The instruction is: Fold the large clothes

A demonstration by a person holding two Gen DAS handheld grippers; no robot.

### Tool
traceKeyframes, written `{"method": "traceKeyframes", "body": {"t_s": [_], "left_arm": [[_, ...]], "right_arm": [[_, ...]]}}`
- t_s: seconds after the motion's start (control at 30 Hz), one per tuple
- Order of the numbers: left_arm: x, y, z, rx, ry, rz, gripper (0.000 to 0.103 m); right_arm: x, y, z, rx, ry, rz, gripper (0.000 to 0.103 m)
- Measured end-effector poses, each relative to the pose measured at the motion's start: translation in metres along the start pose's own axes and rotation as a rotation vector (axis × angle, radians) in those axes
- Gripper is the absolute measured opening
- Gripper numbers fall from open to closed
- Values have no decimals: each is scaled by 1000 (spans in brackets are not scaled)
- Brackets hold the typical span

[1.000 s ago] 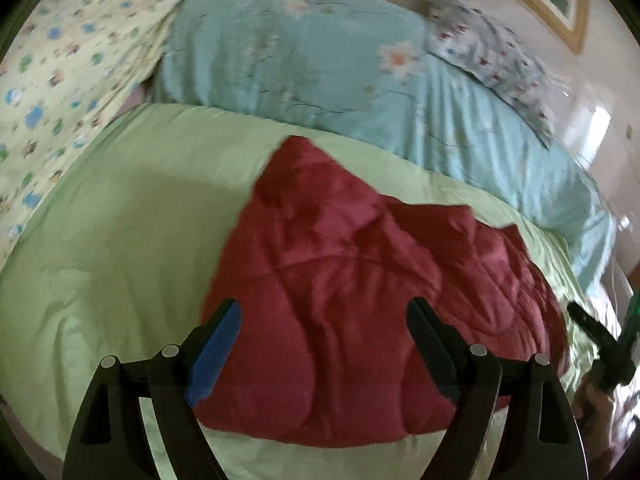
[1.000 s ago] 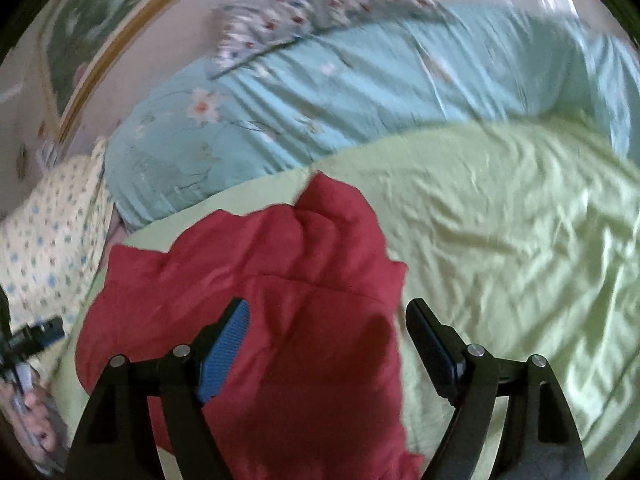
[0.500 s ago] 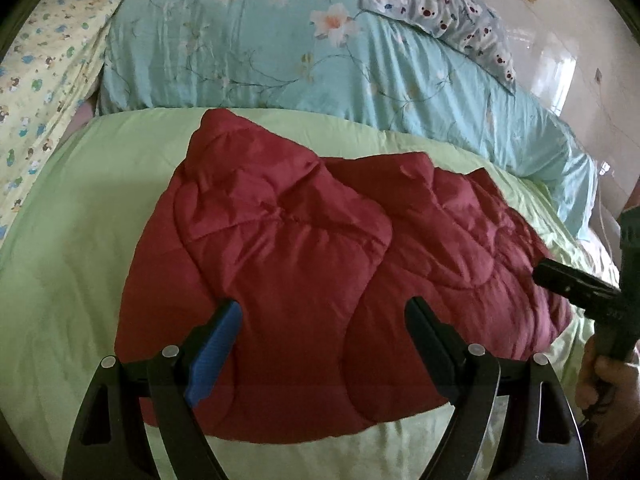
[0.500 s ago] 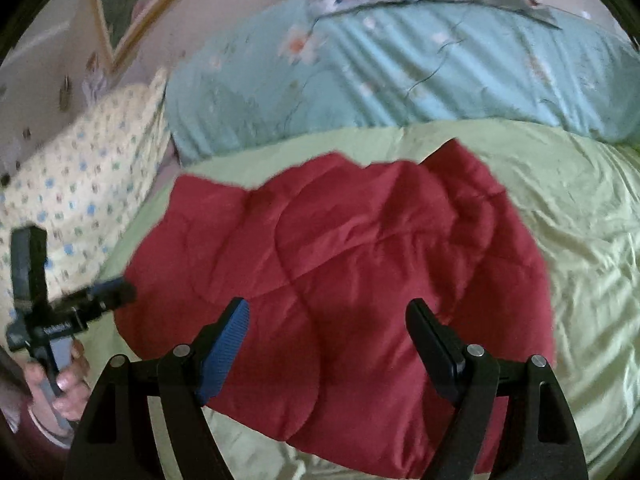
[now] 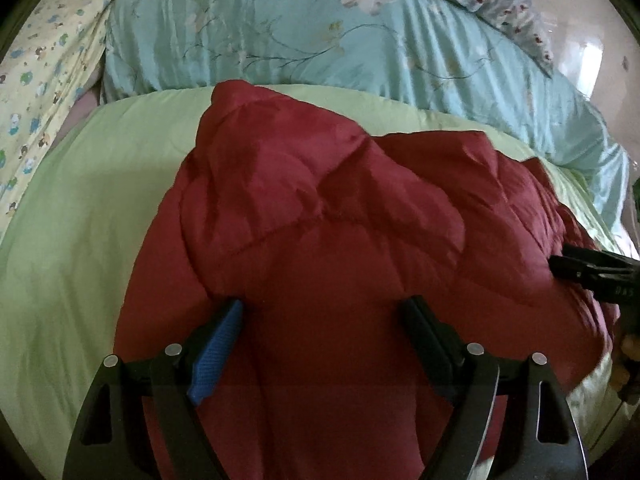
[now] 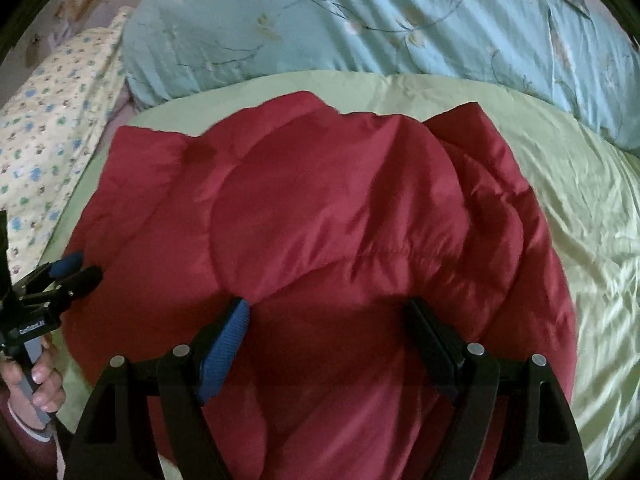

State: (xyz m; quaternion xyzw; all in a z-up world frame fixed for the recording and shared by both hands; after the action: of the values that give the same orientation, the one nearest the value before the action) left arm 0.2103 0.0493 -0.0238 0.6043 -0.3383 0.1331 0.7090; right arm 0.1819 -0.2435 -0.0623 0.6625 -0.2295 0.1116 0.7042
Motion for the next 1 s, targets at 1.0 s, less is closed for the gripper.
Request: {"method": "traceKeyframes", "body": {"t_s": [1.0], "left_arm": [[48, -88, -8, 94, 52, -144, 84]], "right_arm": [[33, -38, 68, 16, -246, 25, 80]]}}
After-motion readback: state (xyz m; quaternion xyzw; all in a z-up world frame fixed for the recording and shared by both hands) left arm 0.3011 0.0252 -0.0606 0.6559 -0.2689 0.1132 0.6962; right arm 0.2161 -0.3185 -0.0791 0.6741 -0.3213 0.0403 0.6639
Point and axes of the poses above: each gripper's, at about its wrist camera, not at the fingertips, and y roughly against the way its jaws point, z to its right, x to its top, the point moved 10 cm from there along -y, roughly the way its jaws point, and after that the axes turned 6 degrees about -y, right-handed, at the moved point
